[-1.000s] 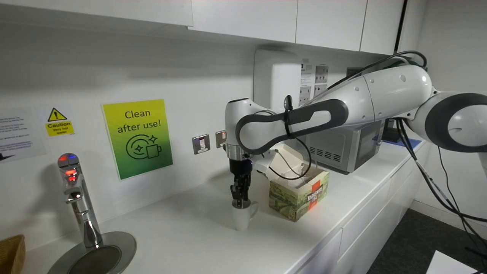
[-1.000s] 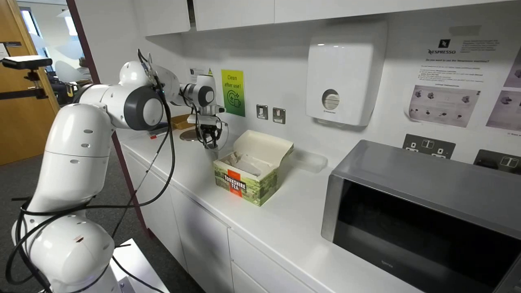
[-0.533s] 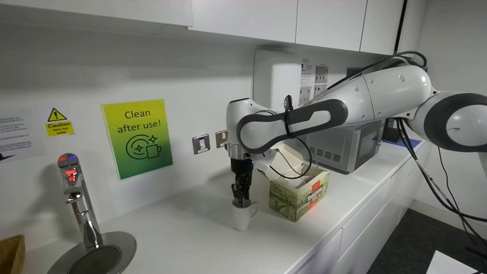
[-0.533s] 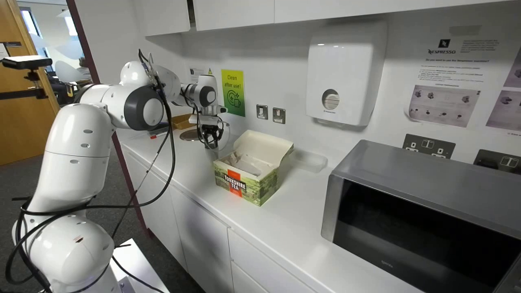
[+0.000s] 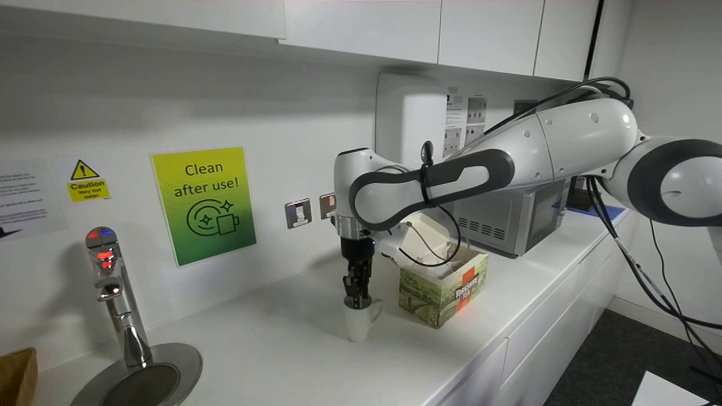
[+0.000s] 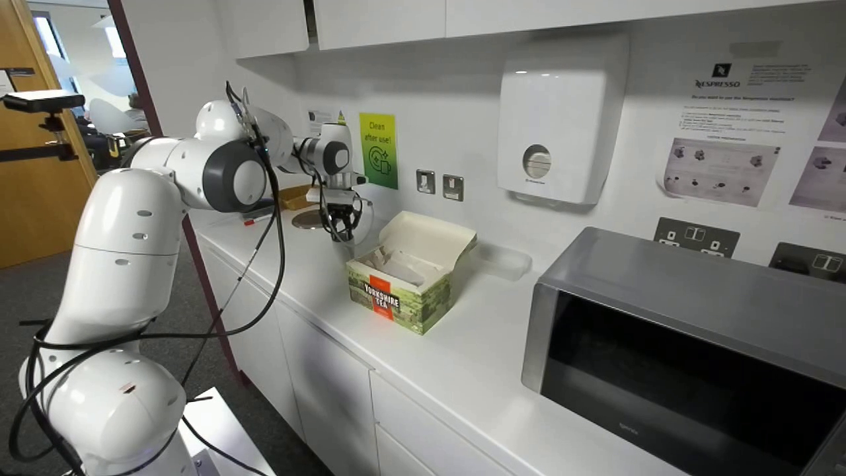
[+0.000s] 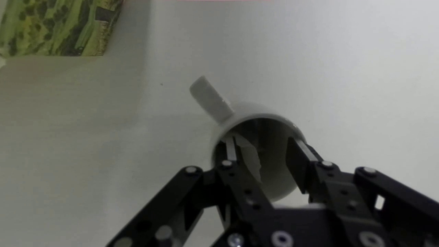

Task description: Move the teabag from the cup to the box

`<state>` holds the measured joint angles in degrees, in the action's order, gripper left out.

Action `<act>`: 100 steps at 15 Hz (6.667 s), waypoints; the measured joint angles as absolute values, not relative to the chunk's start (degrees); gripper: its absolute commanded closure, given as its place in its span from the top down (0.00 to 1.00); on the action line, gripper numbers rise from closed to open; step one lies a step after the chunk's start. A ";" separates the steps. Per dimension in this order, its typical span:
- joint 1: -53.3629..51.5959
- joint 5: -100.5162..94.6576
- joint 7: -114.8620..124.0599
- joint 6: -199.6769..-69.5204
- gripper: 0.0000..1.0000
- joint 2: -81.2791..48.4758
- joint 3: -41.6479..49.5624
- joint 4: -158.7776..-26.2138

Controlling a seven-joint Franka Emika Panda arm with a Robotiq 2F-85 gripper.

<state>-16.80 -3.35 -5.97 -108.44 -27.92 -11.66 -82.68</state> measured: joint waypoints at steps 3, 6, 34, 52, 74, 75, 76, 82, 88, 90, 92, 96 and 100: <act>-17.00 -3.36 -6.42 -108.44 0.45 -28.02 -11.66 -82.68; -17.14 -3.39 -6.64 -108.44 0.45 -28.05 -11.66 -82.68; -17.17 -3.82 -9.06 -108.27 0.00 -32.31 -11.66 -80.78; -19.82 -8.31 -9.06 -108.27 0.00 -29.97 -11.96 -79.72; -14.42 2.07 -3.61 -112.98 0.00 -1.34 -11.77 -104.10; -13.71 3.42 -3.04 -114.63 0.00 0.36 -11.38 -107.12; -13.02 4.24 -2.18 -116.06 0.00 2.13 -10.87 -110.25; -8.17 4.58 2.67 -120.15 0.00 13.54 -6.25 -127.52; -3.52 2.18 5.01 -120.14 0.00 22.10 -4.12 -130.40; -2.94 0.70 5.67 -120.13 0.00 22.44 -4.15 -128.85; -2.66 -1.01 6.46 -120.13 0.00 20.97 -4.15 -126.47; -1.09 -5.68 8.64 -120.07 0.00 13.42 -4.11 -120.17; -0.38 -6.39 8.68 -119.34 0.00 3.78 -3.54 -113.11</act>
<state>-0.38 -6.39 8.68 -119.34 3.78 -3.54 -113.11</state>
